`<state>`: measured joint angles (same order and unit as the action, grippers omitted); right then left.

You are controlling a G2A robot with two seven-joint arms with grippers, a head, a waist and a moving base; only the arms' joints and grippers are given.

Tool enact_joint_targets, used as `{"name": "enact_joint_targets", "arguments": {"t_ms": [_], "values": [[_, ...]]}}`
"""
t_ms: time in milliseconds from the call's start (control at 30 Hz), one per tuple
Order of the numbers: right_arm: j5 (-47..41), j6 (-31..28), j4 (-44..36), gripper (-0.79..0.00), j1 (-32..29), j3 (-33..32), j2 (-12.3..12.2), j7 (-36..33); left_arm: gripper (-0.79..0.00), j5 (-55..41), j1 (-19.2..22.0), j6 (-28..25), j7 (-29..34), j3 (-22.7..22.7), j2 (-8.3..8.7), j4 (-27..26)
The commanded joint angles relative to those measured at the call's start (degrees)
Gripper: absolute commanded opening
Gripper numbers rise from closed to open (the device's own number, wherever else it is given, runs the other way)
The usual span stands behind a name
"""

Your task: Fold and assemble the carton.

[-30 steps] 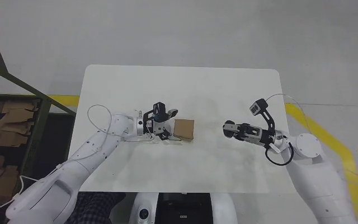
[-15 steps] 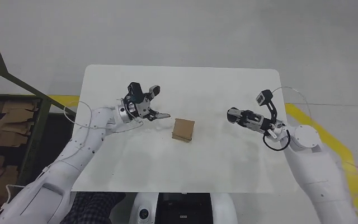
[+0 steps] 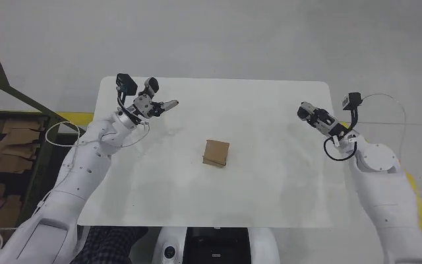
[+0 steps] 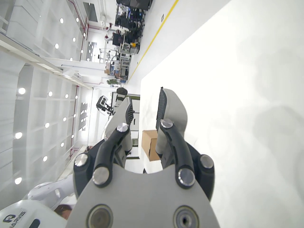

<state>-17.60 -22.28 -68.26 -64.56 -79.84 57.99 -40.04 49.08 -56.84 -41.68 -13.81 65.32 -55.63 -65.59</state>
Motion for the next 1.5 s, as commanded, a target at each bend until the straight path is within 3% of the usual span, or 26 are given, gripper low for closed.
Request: {"name": "enact_joint_targets", "arguments": {"t_ms": [0, 100, 167, 333, 667, 967, 1467], "values": [[4.20, -0.01, -0.90, -0.502, -0.88, -1.04, -0.24, 3.97, 0.000, -2.31, -1.02, 1.05, 2.12, 1.34, 0.20, -1.47], [9.97, 1.87, -2.97, -0.400, -2.06, -2.11, -0.53, 8.71, 0.000, -4.78, -2.49, 2.06, 4.91, 2.79, 0.41, -3.70], [14.42, 3.74, -4.43, 0.000, -2.49, -2.41, -0.72, 10.74, 0.000, -5.54, -3.07, 3.30, 7.09, 3.56, 0.52, -4.98], [24.74, 6.66, -8.05, 0.000, -3.88, -2.54, -0.85, 18.16, 0.000, -7.93, -4.29, 5.36, 10.21, 5.17, 0.60, -7.31], [35.72, 6.74, -12.59, 0.000, -7.83, -3.55, -0.61, 30.53, 0.000, -10.08, -5.76, 6.97, 12.86, 7.50, 0.56, -7.96], [42.06, 9.05, -14.81, 0.000, -8.35, -3.36, -0.21, 34.83, 0.000, -10.41, -5.79, 7.42, 13.64, 9.00, 0.39, -7.73], [42.25, 9.09, -14.88, 0.000, -8.38, -3.35, -0.19, 35.08, -0.001, -10.76, -6.04, 7.56, 13.77, 9.27, 0.33, -7.74]]}}
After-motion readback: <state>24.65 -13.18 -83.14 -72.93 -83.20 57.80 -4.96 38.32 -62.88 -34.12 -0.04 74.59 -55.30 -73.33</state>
